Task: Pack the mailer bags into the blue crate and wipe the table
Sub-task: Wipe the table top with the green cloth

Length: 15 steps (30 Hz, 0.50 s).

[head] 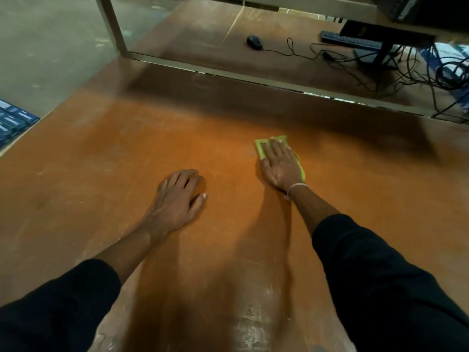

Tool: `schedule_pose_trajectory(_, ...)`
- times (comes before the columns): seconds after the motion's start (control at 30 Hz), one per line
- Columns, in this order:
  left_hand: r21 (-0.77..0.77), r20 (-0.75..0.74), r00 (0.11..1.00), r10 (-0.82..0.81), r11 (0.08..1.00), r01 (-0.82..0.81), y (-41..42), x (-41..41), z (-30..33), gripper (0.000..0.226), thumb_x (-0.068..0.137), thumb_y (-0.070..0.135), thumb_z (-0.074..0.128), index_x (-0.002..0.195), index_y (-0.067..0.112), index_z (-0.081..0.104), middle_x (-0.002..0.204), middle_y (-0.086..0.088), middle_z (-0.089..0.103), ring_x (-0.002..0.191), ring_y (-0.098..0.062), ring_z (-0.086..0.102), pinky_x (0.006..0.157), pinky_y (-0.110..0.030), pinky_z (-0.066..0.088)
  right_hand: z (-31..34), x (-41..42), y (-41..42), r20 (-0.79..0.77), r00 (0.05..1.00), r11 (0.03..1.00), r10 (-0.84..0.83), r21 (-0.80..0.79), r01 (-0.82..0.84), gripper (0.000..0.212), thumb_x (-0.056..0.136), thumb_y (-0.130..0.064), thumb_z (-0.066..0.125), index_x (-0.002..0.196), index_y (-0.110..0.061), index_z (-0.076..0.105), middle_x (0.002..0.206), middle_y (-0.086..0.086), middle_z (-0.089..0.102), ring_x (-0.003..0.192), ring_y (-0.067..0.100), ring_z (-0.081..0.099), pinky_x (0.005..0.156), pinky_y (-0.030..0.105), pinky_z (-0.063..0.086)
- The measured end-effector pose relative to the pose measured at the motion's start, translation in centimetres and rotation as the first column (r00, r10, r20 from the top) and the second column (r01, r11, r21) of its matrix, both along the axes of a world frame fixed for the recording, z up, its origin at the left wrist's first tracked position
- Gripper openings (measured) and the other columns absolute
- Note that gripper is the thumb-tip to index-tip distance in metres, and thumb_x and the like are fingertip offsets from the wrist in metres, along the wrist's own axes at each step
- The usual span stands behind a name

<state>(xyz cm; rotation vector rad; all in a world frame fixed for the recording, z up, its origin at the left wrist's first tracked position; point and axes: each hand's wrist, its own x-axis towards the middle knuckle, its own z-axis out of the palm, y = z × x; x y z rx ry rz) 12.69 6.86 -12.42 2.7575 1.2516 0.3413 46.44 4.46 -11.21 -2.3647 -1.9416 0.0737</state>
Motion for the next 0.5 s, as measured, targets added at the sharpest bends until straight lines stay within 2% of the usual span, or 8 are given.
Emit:
schedule_pose_trajectory(0.07,0.001,0.005,1.0,0.005,1.0,-0.005,-0.1,0.0,0.0,0.055,0.102,0.055,0.036,0.141,0.02,0.052,0.152,-0.003,0.044,0.138,-0.029,0.04,0.104,-0.049,0.041,0.2,0.5,0.1,0.013,0.973,0.973,-0.23,-0.015,0.23,0.064,0.104,-0.047,0.014,0.162,-0.023,0.013,0.17,0.008,0.007,0.157,0.029,0.004,0.127,0.046,0.006)
schedule_pose_trajectory(0.13,-0.001,0.006,1.0,0.0,1.0,0.0,-0.1,0.0,0.0,0.055,0.102,0.055,0.037,0.141,0.019,0.052,0.152,-0.003,0.044,0.138,-0.028,0.039,0.104,-0.049,0.04,0.5,-0.9,0.5,0.024,0.943,0.942,-0.333,-0.038,0.333,0.063,0.105,-0.045,0.015,0.163,-0.021,0.01,0.17,0.01,0.004,0.157,0.031,0.001,0.127,0.048,0.004)
schedule_pose_trajectory(0.17,-0.003,0.006,1.0,-0.001,1.0,0.001,-0.1,0.0,0.1,0.056,0.102,0.055,0.036,0.141,0.019,0.052,0.152,-0.003,0.044,0.138,-0.028,0.039,0.104,-0.049,0.04,0.6,-2.2,0.6,0.023,0.955,0.954,-0.297,-0.044,0.297,0.063,0.105,-0.045,0.015,0.163,-0.021,0.008,0.17,0.01,0.002,0.157,0.031,0.0,0.127,0.048,0.004)
schedule_pose_trajectory(0.23,-0.006,0.011,1.0,-0.002,1.0,0.002,-0.1,0.0,0.3,0.058,0.101,0.056,0.035,0.141,0.018,0.053,0.151,-0.003,0.045,0.137,-0.029,0.04,0.103,-0.049,0.04,0.8,-5.0,0.7,0.004,0.998,0.997,-0.055,-0.045,0.055,0.062,0.106,-0.045,0.015,0.163,-0.022,0.007,0.17,0.007,0.001,0.157,0.028,-0.001,0.127,0.046,0.003)
schedule_pose_trajectory(0.3,-0.002,0.019,1.0,-0.005,1.0,0.005,-0.2,0.0,0.3,0.058,0.101,0.056,0.035,0.141,0.018,0.053,0.151,-0.003,0.046,0.137,-0.029,0.041,0.103,-0.049,0.041,0.6,-6.3,0.1,-0.024,0.983,0.982,0.185,-0.036,-0.185,0.063,0.104,-0.049,0.012,0.163,-0.026,0.01,0.17,0.004,0.002,0.157,0.025,-0.001,0.127,0.044,0.002)
schedule_pose_trajectory(0.33,0.001,0.021,1.0,-0.004,1.0,0.004,-0.2,-0.1,0.3,0.057,0.102,0.056,0.035,0.141,0.019,0.053,0.151,-0.003,0.045,0.137,-0.029,0.041,0.104,-0.049,0.041,0.6,-6.1,-0.1,-0.029,0.974,0.974,0.224,-0.033,-0.225,0.063,0.104,-0.05,0.011,0.162,-0.027,0.011,0.17,0.003,0.002,0.157,0.025,0.0,0.126,0.043,0.002)
schedule_pose_trajectory(0.4,0.001,0.026,1.0,-0.005,1.0,0.005,-0.3,-0.2,0.3,0.056,0.102,0.055,0.034,0.142,0.019,0.053,0.151,-0.003,0.045,0.138,-0.028,0.04,0.104,-0.048,0.04,0.5,-4.4,-0.5,-0.01,0.995,0.995,0.102,-0.015,-0.103,0.062,0.104,-0.048,0.012,0.162,-0.026,0.012,0.17,0.003,0.003,0.157,0.026,0.002,0.127,0.044,0.004)
schedule_pose_trajectory(0.5,-0.011,0.025,1.0,-0.004,1.0,0.005,-0.3,-0.1,0.3,0.059,0.102,0.056,0.031,0.142,0.019,0.053,0.151,-0.003,0.045,0.139,-0.028,0.04,0.105,-0.048,0.039,0.3,-2.1,-1.9,0.018,0.944,0.944,-0.329,-0.028,0.329,0.063,0.104,-0.045,0.011,0.163,-0.02,0.008,0.17,0.009,0.002,0.157,0.031,0.002,0.127,0.048,0.007)
